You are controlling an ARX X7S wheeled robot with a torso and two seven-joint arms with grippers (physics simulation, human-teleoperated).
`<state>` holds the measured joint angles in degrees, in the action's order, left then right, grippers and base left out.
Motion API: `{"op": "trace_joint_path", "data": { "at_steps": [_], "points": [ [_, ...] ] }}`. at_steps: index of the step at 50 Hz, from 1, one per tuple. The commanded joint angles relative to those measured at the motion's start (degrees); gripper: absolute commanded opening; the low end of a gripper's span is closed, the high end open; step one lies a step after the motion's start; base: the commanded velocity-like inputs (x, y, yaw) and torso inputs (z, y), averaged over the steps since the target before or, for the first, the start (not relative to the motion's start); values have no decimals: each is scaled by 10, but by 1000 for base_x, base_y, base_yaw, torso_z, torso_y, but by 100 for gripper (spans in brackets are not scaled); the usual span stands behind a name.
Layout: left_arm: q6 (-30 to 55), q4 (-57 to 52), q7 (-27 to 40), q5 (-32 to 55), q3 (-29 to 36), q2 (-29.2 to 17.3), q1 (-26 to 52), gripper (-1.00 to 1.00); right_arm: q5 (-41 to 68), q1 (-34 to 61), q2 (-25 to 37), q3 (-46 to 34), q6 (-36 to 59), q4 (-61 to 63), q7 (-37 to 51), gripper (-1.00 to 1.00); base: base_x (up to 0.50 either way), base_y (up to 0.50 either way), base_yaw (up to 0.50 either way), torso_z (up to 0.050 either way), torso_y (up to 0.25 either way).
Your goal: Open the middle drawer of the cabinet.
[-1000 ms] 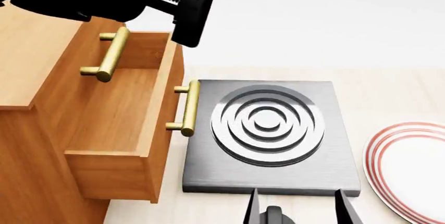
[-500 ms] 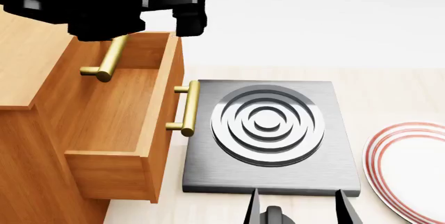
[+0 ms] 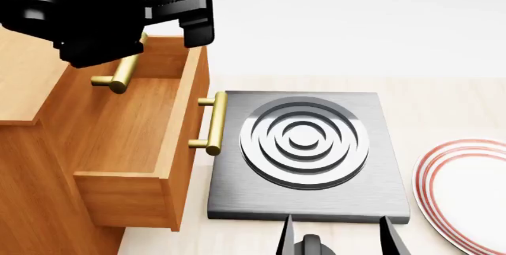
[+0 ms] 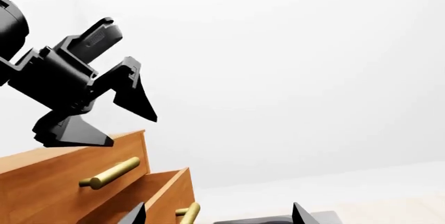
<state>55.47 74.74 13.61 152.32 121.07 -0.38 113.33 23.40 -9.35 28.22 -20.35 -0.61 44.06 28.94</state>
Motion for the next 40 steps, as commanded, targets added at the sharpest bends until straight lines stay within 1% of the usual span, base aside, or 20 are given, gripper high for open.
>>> {"op": "trace_joint_path", "data": {
  "at_steps": [1,3,10,14,20,25,29,34,40],
  "points": [
    [-40,2,1,125,150,3,-7,100,1,1,1,-1,0,-2,1,100,0,0,0,0,0],
    [-38,2,-2,126,151,3,-7,100,1,2,1,-2,1,-1,1,100,0,0,0,0,0],
    [-15,2,-17,91,121,3,-7,100,0,2,1,-3,-1,-2,1,100,0,0,0,0,0],
    [-7,2,-24,83,115,3,-8,100,1,3,2,-3,-1,-2,2,100,0,0,0,0,0],
    [16,2,-38,24,65,4,-13,100,2,3,2,-4,0,-1,3,100,0,0,0,0,0],
    [37,0,-62,-44,10,4,-19,100,2,4,3,-4,0,-1,4,100,0,0,0,0,0],
    [46,1,-55,-64,-19,4,-23,100,2,4,3,-5,0,-1,4,100,0,0,0,0,0],
    [58,1,-60,-76,-28,3,-21,100,1,5,2,-6,-1,-2,4,100,0,0,0,0,0],
    [60,2,-68,-64,-6,3,-30,100,2,5,3,-7,0,-2,5,100,0,0,0,0,0]
  ]
}}
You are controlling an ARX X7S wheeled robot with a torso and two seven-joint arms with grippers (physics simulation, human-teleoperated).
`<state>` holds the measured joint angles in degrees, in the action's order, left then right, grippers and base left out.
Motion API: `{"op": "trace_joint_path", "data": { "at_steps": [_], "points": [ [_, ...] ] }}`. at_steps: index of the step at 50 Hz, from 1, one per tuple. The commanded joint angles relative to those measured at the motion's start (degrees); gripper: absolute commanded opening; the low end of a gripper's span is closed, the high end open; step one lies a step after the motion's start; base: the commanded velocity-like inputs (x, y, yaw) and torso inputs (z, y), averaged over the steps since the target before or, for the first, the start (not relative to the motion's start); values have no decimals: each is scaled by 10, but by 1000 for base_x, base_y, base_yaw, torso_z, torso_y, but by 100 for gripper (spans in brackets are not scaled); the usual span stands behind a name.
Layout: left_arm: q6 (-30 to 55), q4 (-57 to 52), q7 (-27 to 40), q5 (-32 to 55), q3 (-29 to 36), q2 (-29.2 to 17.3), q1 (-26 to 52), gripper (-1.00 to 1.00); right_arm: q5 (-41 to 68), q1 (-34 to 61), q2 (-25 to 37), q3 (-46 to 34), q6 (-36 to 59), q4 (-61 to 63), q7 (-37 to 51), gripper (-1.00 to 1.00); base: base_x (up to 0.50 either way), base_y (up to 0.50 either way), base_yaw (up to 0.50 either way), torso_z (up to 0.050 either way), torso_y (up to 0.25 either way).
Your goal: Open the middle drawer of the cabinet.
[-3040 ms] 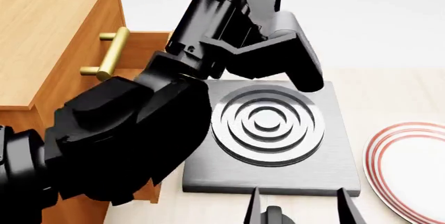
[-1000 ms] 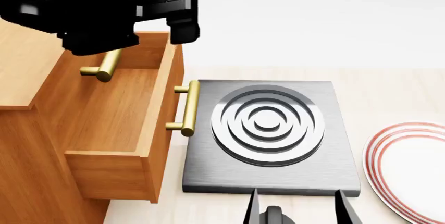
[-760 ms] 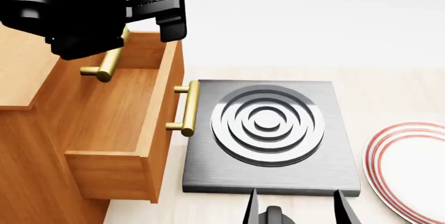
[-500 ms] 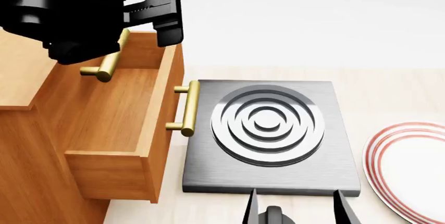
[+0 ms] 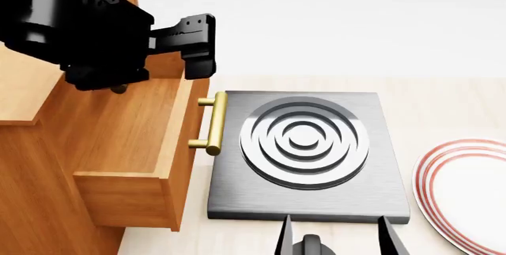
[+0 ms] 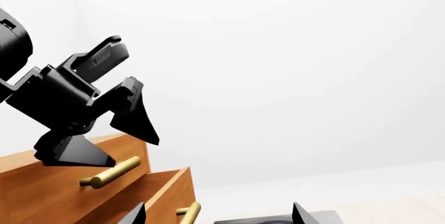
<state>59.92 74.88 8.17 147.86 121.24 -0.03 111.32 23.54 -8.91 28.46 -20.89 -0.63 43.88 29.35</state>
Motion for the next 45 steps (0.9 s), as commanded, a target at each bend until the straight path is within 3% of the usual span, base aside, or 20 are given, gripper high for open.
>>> {"op": "trace_joint_path", "data": {
  "at_steps": [1,10,18,31,45],
  "points": [
    [14,1,-13,-13,-2,0,-12,100,0,1,1,-2,1,0,1,100,0,0,0,0,0],
    [3,1,-28,49,69,0,-21,100,0,4,0,-5,2,-1,2,100,0,0,0,0,0],
    [4,1,-47,51,86,0,-33,100,1,5,1,-6,4,1,3,100,0,0,0,0,0],
    [17,0,-57,-29,21,0,-55,100,2,5,3,-6,2,-1,4,100,0,0,0,0,0],
    [-4,0,-62,-24,39,0,-92,100,1,5,3,-8,0,-2,5,100,0,0,0,0,0]
  ]
}}
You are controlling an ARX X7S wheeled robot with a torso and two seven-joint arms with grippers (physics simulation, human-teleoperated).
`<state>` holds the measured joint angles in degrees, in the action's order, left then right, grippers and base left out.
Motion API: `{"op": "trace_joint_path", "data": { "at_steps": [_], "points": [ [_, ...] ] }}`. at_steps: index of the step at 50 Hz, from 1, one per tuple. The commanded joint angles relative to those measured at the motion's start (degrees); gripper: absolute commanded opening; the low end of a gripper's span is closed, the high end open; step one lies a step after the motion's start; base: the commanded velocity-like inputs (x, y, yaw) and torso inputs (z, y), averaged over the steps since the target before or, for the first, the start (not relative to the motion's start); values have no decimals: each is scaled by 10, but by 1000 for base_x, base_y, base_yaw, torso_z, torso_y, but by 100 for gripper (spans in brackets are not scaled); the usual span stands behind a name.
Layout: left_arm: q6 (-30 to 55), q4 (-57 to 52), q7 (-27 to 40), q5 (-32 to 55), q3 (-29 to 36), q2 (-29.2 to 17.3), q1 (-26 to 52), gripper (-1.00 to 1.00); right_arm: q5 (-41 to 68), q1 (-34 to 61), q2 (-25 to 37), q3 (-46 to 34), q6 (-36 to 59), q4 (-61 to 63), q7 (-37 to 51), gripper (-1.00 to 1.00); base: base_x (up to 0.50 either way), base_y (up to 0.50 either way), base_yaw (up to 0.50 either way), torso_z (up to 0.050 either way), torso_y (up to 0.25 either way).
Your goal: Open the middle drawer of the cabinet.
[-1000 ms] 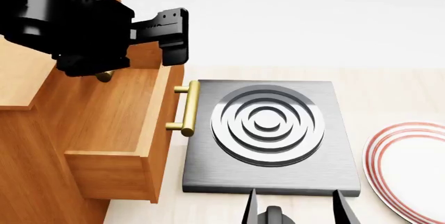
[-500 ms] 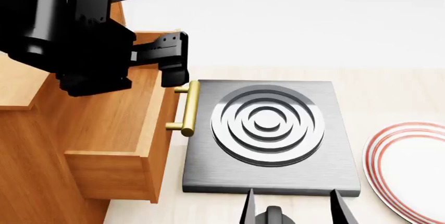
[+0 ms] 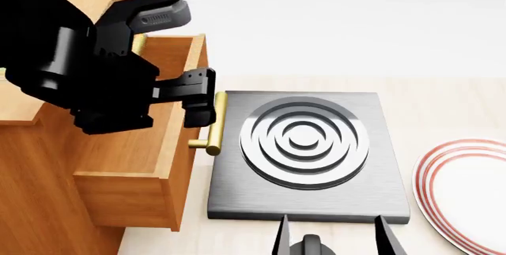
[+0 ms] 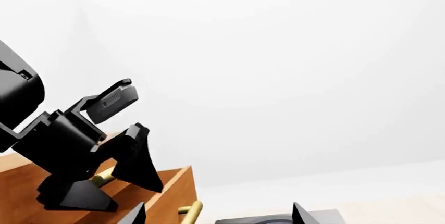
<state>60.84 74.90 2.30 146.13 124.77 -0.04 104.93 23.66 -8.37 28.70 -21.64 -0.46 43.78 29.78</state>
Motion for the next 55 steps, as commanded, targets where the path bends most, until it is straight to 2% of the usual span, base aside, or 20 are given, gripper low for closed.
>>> {"op": "trace_joint_path", "data": {
  "at_steps": [1,12,21,27,46,55],
  "points": [
    [-15,0,-2,-8,3,0,-30,100,0,0,1,-1,-1,0,1,100,0,0,0,0,0],
    [-26,0,-1,3,25,0,-44,100,1,2,2,-2,0,-1,3,100,0,0,0,0,0],
    [-39,0,7,57,64,0,-52,100,0,2,3,-3,2,3,5,100,0,0,0,0,0],
    [-36,0,9,11,16,0,-68,100,0,0,4,-4,1,4,7,100,0,0,0,0,0],
    [-36,-3,9,-37,-35,0,-90,100,2,1,5,-6,1,2,9,100,0,0,0,0,0],
    [-56,-33,32,-88,-115,0,-99,100,2,2,6,-6,0,1,10,100,0,0,0,0,0]
  ]
}}
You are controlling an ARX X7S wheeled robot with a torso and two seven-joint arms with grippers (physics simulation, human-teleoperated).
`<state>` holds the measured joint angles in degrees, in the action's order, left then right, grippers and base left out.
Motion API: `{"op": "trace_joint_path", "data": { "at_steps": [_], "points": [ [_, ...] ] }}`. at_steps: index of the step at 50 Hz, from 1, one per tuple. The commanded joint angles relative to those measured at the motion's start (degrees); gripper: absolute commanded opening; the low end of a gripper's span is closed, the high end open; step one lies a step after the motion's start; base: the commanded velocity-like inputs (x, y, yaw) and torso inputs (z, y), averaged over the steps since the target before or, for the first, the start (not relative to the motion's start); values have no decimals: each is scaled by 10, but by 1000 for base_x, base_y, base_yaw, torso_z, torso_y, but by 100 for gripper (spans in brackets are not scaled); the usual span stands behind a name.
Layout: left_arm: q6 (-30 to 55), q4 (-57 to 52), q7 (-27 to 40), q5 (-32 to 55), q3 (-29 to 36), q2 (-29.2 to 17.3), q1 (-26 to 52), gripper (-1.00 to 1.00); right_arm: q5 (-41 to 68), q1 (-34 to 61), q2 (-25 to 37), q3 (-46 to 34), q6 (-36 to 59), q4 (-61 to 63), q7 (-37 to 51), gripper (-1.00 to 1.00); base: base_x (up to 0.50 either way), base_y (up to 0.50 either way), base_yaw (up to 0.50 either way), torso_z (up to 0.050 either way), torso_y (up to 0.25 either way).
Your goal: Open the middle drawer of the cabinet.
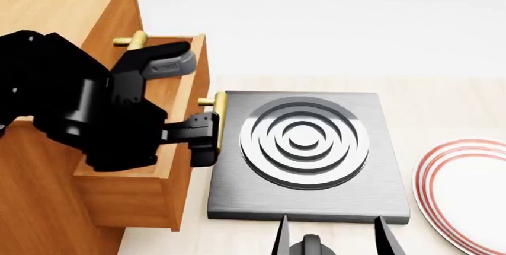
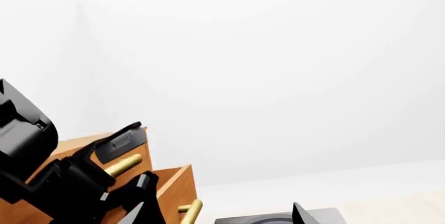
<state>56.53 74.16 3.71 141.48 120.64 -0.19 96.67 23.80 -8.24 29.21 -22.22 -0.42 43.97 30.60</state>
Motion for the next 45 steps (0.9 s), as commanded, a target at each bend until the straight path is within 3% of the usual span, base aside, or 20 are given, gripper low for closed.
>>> {"op": "trace_joint_path", "data": {
  "at_steps": [1,9,20,45],
  "points": [
    [-11,-26,19,-50,-86,2,-18,100,0,0,1,0,-1,-1,1,100,0,0,0,0,0],
    [-9,-48,48,-112,-176,2,-27,100,1,0,2,0,-1,-1,3,100,0,0,0,0,0],
    [-11,-76,76,-143,-236,2,-37,100,2,-1,4,0,-3,0,5,100,0,0,0,0,0],
    [-133,-148,122,-143,-275,2,-84,100,6,1,6,2,-6,-3,7,100,0,0,0,0,-1]
  ]
}}
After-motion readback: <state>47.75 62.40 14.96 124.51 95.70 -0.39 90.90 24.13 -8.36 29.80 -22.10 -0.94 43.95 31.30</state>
